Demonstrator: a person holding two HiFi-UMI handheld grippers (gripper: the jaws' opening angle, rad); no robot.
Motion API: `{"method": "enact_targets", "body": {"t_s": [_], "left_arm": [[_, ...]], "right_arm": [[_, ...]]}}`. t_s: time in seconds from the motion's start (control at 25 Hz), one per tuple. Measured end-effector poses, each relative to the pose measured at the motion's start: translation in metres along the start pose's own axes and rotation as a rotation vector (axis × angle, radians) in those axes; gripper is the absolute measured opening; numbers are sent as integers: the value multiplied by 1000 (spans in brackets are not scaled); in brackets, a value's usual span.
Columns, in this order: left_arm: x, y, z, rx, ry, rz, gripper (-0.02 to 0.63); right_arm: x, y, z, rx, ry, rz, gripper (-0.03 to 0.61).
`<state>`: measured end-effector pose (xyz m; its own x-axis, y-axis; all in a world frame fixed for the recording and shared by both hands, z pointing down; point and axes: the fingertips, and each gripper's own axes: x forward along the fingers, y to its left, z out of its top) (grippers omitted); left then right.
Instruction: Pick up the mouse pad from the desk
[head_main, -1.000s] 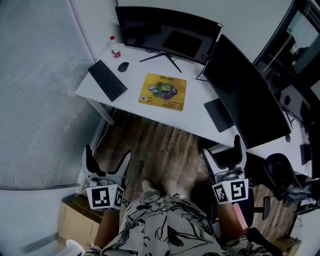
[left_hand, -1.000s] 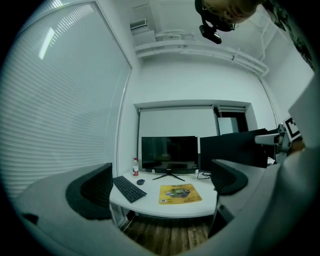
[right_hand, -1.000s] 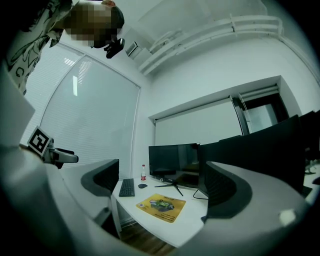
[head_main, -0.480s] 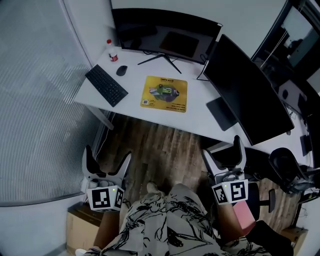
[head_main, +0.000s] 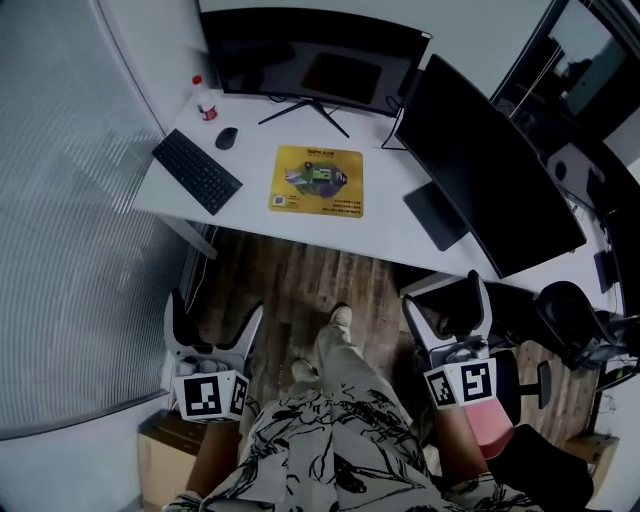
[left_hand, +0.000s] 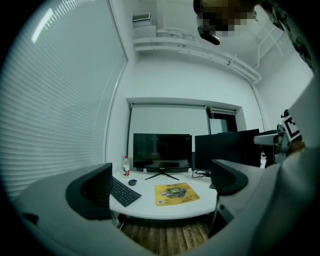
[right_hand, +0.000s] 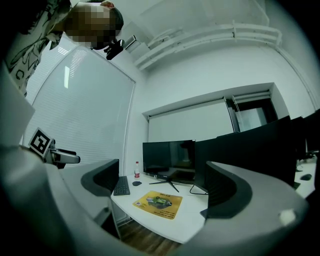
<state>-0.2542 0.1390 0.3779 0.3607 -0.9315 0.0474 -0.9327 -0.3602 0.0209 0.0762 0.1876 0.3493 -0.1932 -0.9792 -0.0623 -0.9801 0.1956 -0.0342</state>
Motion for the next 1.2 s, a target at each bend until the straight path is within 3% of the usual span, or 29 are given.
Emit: {"method": "enact_targets", "body": {"t_s": [1.2], "left_arm": [[133,18,14,19,4,25,601]], "right_arm": [[123,-59,3,15,-36,8,531]]}}
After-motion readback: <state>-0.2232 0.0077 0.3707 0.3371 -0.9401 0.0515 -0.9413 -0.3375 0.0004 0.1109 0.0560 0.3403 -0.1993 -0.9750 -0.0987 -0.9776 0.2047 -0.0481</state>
